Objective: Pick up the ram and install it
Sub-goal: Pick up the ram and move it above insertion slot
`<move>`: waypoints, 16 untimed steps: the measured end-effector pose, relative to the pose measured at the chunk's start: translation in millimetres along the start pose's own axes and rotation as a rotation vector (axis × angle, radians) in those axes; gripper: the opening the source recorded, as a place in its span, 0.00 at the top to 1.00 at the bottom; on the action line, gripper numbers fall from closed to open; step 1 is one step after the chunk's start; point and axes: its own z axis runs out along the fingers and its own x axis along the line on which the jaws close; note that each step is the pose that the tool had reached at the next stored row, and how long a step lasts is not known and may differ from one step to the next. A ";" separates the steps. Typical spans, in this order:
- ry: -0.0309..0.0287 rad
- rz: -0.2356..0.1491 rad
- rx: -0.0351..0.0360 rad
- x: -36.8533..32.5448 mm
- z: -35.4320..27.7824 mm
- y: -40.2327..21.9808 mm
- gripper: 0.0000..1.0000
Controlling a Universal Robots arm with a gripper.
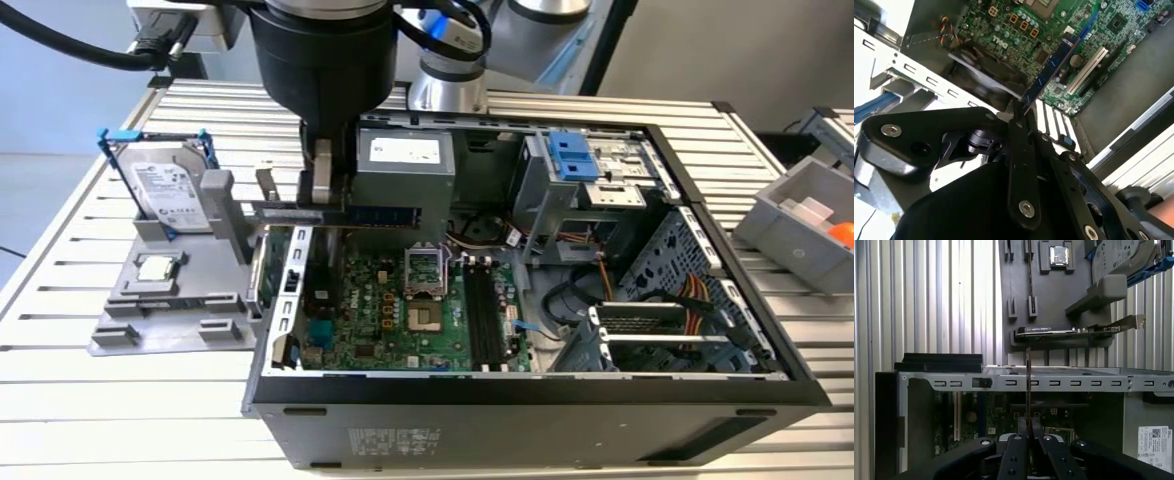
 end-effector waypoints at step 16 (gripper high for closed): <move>-0.0001 0.000 -0.0017 -0.6 -1.2 -28.3 1.00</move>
